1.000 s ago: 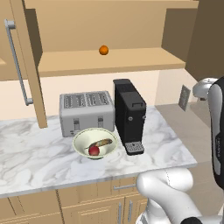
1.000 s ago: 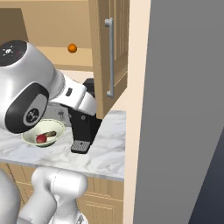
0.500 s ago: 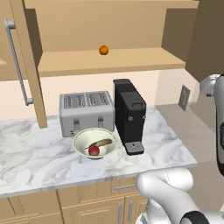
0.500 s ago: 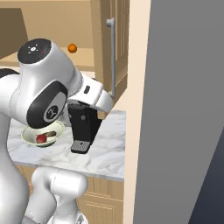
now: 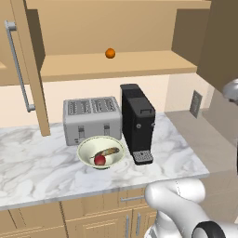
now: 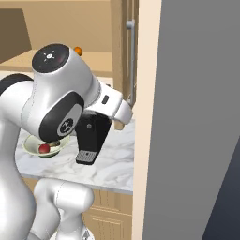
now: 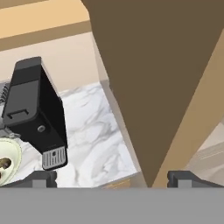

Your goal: Open the cabinet. Pick the banana and apple from the cabinet and place them into the bowl. Then close the cabinet.

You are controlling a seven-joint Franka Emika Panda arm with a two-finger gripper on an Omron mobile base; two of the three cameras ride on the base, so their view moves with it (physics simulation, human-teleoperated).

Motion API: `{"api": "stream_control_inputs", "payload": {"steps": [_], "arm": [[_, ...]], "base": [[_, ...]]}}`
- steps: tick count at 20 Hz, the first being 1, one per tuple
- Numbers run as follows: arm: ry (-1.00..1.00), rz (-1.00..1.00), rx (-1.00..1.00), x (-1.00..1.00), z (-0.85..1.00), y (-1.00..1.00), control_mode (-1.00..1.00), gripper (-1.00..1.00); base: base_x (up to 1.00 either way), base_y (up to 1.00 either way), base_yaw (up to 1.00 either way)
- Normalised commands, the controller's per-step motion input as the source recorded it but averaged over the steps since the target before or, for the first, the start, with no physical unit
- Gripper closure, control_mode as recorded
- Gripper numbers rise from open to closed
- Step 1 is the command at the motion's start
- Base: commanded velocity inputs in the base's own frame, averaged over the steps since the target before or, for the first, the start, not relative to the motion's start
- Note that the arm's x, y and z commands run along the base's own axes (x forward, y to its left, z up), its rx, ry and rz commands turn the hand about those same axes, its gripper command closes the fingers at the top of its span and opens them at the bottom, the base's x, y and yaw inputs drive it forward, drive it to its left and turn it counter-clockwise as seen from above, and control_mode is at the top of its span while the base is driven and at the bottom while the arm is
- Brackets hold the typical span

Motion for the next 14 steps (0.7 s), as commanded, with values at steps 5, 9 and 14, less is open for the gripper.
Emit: {"api": "stream_control_inputs", "payload": {"steps": [5,9,14], "arm": [[-0.07,0.00,-0.02,-0.13,0.00,-0.11,-1.00,-1.00],[-0.05,0.00,-0.04,-0.46,0.03,-0.01,-1.00,-1.00],[-0.01,0.00,-0.04,-0.33,0.02,0.00,-1.00,-1.00]], "base": [[0.00,0.00,0.00],[0.00,0.00,0.00],[0.00,0.00,0.00]]}}
